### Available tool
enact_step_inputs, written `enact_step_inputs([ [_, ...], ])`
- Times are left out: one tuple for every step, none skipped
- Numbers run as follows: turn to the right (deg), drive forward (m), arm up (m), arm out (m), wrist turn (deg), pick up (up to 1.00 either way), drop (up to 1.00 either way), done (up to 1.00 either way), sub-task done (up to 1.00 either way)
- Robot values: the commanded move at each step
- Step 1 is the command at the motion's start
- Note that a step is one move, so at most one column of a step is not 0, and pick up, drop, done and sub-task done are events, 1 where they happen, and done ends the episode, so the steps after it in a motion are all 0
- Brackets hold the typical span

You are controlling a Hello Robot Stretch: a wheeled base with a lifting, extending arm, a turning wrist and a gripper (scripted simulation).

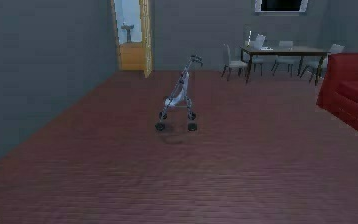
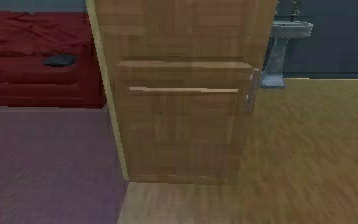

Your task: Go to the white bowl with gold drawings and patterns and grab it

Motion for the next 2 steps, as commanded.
enact_step_inputs([
  [0.0,0.60,0.00,0.00,0.0,0.00,0.00,0.00,0.00],
  [-18.0,0.00,0.00,0.00,0.0,0.00,0.00,0.00,0.00],
])
